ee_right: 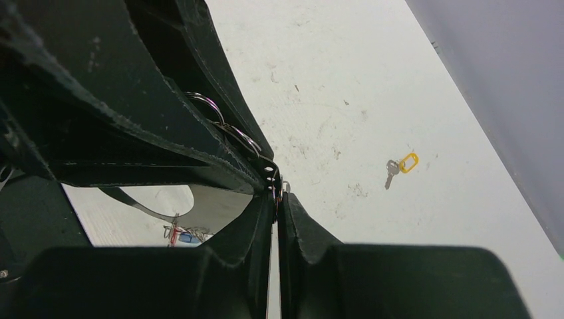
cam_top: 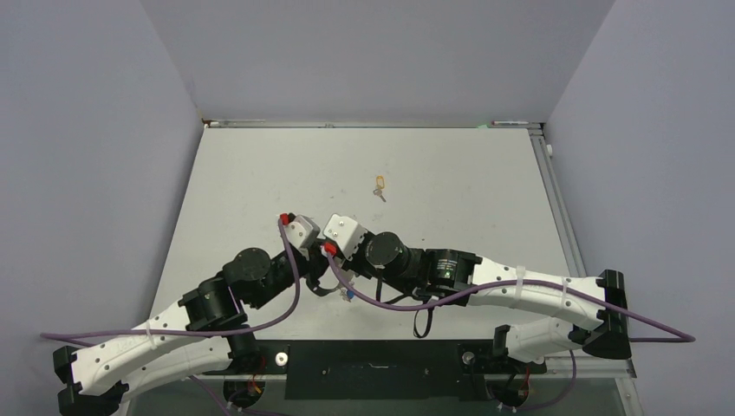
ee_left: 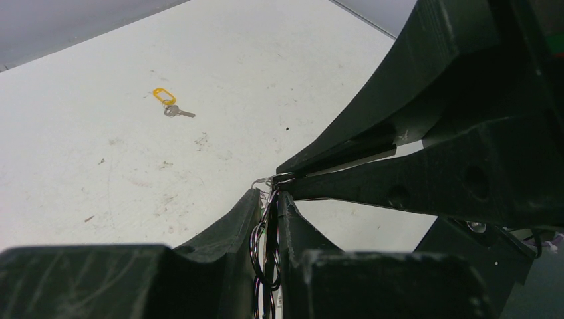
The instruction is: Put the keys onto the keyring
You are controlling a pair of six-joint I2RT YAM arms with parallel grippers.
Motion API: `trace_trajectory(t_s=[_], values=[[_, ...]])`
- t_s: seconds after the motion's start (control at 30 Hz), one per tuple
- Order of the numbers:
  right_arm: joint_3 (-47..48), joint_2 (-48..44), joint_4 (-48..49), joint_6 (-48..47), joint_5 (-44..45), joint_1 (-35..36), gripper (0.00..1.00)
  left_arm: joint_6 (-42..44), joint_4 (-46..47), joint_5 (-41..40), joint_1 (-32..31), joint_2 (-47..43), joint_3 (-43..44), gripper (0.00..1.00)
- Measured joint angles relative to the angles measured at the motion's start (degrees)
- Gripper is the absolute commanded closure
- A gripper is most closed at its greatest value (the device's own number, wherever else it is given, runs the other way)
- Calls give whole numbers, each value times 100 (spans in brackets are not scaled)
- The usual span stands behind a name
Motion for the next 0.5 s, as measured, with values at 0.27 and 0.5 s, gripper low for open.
trace_trajectory(t_s=[0.27,0.5], values=[[-439,-201,553,-282,-66,61,95,-15,-48,-31,0,-50,0,100],[-1993,-1491,2210,-881,-793,146,95,-472,-37,549,-92,-378,13,100]])
